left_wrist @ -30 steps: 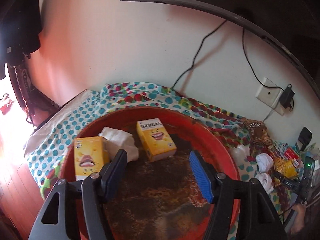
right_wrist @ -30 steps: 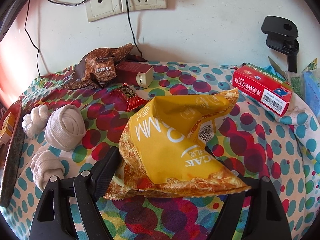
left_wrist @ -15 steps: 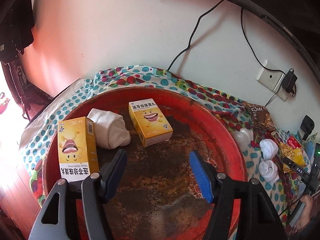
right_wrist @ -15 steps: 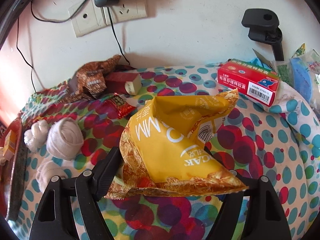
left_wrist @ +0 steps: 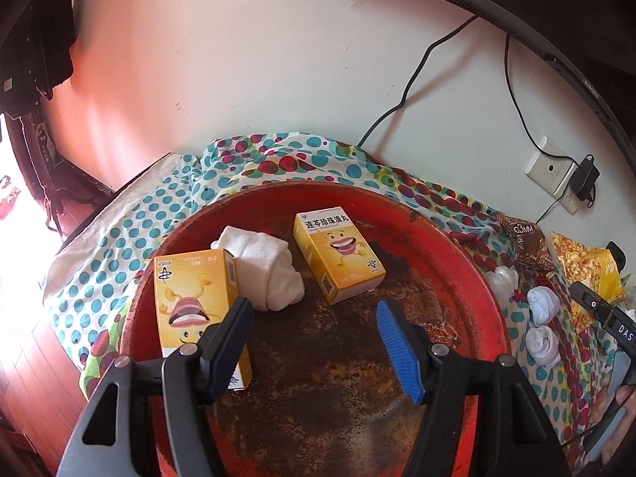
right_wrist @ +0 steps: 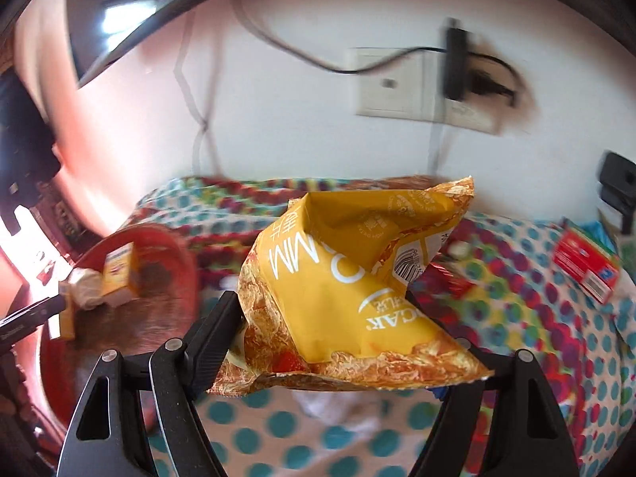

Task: Organize objects
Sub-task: 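Carry the yellow chip bag into the red tray and open the right tool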

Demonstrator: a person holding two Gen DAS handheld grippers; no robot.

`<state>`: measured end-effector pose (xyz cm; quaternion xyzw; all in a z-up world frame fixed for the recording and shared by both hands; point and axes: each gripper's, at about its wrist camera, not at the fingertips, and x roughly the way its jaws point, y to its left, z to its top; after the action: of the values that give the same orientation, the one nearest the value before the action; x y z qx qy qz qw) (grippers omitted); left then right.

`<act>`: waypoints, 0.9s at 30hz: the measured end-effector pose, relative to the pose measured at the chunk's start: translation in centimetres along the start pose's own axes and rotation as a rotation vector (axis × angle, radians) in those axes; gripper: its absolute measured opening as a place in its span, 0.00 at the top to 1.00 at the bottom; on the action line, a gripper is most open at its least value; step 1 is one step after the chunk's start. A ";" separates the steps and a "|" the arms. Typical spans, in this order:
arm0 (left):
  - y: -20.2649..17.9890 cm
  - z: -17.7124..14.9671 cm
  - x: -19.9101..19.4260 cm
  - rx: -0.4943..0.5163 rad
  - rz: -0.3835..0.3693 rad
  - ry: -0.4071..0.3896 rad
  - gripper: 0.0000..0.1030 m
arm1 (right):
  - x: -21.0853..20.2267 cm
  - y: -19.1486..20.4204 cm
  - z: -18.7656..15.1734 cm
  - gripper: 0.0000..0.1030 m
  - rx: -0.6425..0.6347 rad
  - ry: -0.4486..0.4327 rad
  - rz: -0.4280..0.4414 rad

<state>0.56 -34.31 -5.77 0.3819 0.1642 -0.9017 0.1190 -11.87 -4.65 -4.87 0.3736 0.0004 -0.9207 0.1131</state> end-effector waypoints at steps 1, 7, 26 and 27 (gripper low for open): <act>0.3 0.1 -0.1 -0.002 0.007 -0.001 0.35 | -0.2 1.1 0.0 0.26 -0.026 0.003 0.018; 1.7 0.4 -0.3 -0.005 0.003 -0.007 0.35 | -0.4 7.2 -0.6 0.26 -0.188 0.045 0.184; 5.0 1.1 -0.9 -0.088 0.014 -0.052 0.35 | 1.9 8.7 -2.5 0.26 -0.333 0.168 0.331; 5.2 1.1 -0.9 -0.094 0.011 -0.050 0.35 | 2.0 8.7 -2.4 0.26 -0.331 0.172 0.340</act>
<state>2.20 -39.45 -5.44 0.3540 0.2013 -0.9016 0.1461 -9.81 -13.33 -7.23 0.4215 0.0979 -0.8408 0.3253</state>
